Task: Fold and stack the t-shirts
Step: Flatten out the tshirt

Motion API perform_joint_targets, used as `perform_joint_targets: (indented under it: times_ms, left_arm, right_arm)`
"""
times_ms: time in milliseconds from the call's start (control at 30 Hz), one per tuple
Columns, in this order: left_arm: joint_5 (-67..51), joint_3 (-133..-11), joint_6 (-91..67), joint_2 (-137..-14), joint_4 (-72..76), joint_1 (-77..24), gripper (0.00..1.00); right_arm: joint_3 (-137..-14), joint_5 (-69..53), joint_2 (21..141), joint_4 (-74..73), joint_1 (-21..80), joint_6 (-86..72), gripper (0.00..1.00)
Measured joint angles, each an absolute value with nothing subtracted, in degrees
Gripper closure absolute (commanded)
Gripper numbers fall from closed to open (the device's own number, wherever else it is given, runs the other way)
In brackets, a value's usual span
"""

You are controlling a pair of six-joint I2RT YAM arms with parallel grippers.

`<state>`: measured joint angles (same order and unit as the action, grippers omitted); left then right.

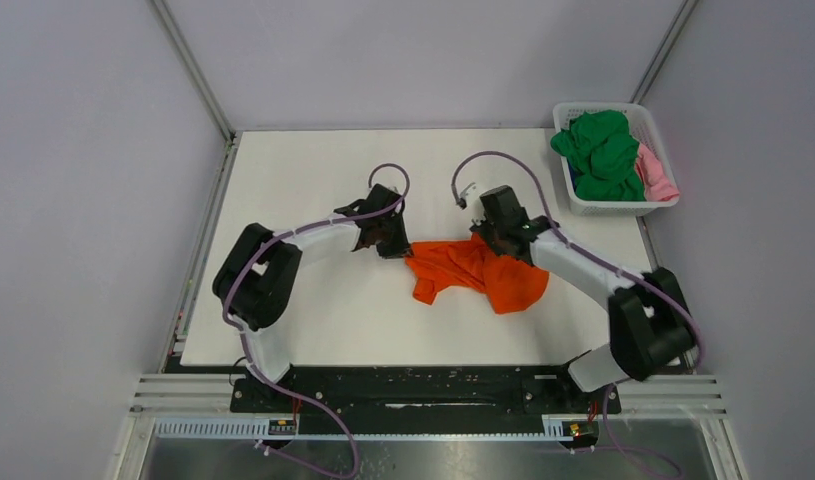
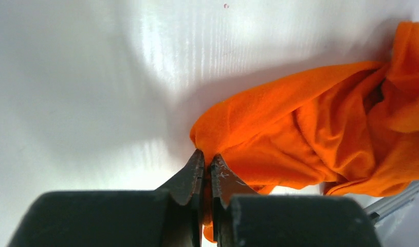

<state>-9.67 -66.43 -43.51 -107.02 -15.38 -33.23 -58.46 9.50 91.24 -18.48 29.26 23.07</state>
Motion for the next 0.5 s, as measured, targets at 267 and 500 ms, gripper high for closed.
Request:
perform_joint_targets:
  times_ms: [267,500]
  left_arm:
    - [0.93,-60.42,-43.51,-87.29,-20.29,-33.23,1.00]
    - [10.00,-58.43,-42.72,-59.75,-26.02,-33.26,1.00]
  right_arm:
    - [-44.07,21.50,59.07,-7.99,29.26,16.05,1.00]
    - [-39.57,27.66,31.14,-3.29,29.26,7.62,1.00]
